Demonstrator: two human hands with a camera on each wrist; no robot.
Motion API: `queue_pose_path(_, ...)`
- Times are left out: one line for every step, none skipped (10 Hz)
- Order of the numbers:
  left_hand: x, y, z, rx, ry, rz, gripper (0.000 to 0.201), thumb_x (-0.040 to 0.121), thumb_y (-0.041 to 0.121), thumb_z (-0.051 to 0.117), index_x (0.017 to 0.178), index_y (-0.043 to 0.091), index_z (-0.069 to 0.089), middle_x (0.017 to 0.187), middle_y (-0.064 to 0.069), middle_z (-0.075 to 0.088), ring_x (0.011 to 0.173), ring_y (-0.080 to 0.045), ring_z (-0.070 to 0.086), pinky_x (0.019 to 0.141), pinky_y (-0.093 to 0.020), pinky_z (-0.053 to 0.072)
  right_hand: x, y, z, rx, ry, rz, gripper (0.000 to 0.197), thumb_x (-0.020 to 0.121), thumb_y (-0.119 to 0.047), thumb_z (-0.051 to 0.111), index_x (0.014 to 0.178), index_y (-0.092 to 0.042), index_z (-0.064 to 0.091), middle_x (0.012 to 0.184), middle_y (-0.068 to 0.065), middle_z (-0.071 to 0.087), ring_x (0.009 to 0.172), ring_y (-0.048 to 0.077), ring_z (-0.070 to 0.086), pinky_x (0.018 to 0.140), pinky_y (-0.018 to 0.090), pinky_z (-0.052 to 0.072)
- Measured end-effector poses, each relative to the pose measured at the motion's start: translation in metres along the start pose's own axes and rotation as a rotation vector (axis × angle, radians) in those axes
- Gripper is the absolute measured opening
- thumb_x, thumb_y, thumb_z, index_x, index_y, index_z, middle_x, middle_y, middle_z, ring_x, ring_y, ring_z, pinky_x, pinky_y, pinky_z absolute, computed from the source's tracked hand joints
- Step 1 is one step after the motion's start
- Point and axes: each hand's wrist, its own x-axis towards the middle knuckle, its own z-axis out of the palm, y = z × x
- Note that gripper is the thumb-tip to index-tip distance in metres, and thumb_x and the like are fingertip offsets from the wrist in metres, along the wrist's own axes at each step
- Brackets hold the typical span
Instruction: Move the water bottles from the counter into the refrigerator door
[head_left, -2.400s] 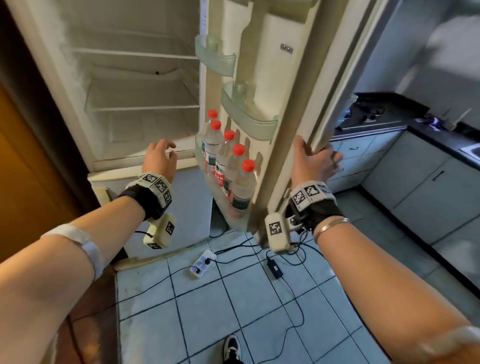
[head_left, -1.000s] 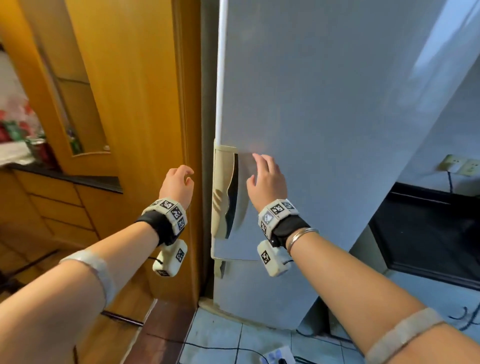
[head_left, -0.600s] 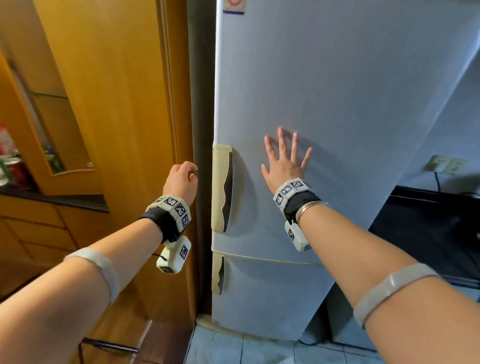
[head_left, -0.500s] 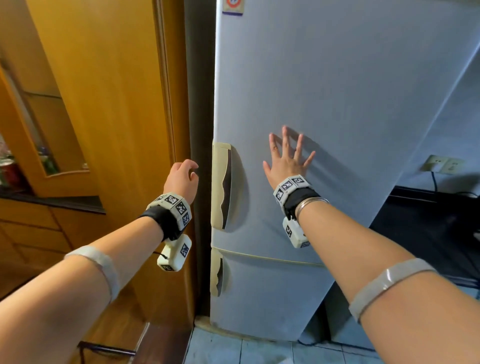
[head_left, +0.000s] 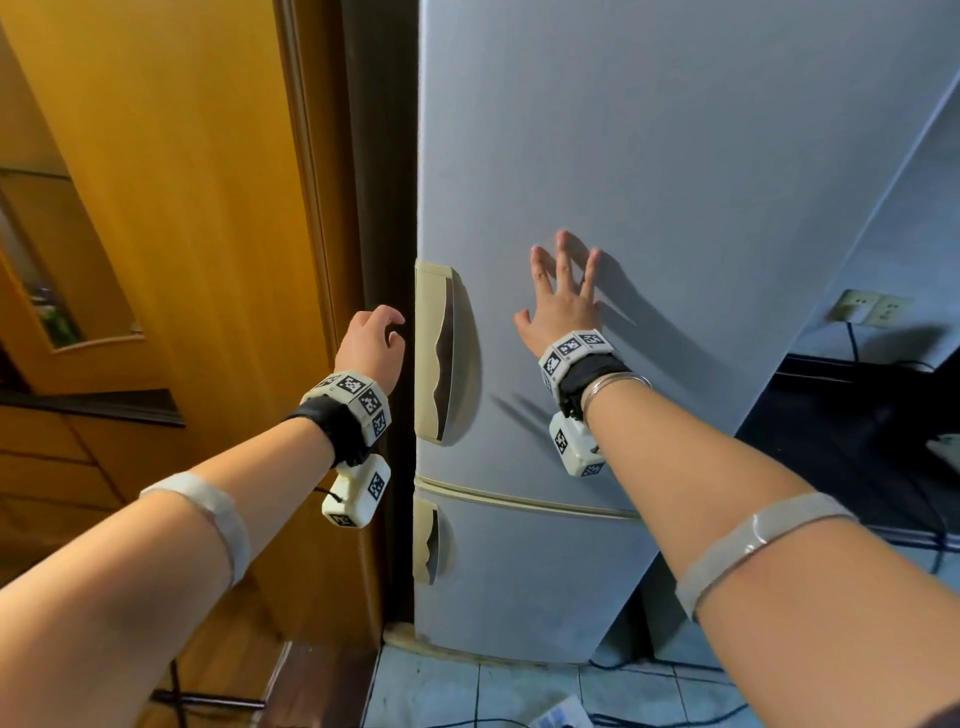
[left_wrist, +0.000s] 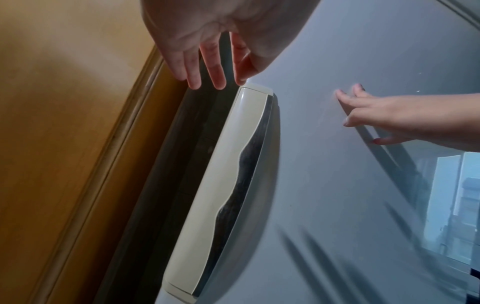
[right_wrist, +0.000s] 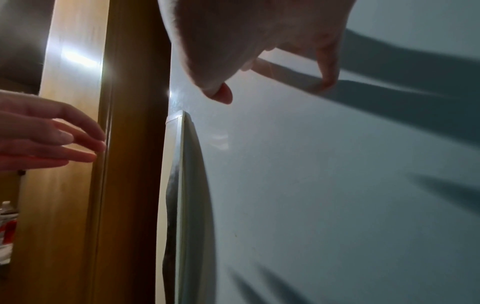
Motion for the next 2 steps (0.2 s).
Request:
queue_pose_path(-0.007, 0.006, 0.000, -0.005, -0.025, 0.018, 0.027, 0.096, 0.015, 0.043, 0.122, 0.017, 0.050, 0.134, -0.007, 0.048, 0.117, -0.024, 0.051, 0.084, -0.021, 0.039, -0.008, -0.003, -0.011, 0.027, -0.048, 0.013, 0.072, 0.089, -0.032, 0.048, 0.148, -0.029, 0.006, 0.158, -0.005, -0.015, 0.143, 0.039, -0.015, 0.108, 0.061, 0.028)
queue_pose_path(-0.010, 0.012, 0.003, -0.010, -0.020, 0.033, 0.026, 0.096, 0.015, 0.044, 0.121, 0.016, 0.052, 0.130, -0.008, 0.050, 0.114, -0.023, 0.053, 0.083, -0.021, 0.040, -0.005, -0.009, -0.033, 0.161, -0.079, 0.005, 0.058, 0.092, -0.028, 0.045, 0.146, -0.022, 0.023, 0.159, -0.001, 0.000, 0.145, 0.036, 0.004, 0.111, 0.061, 0.020)
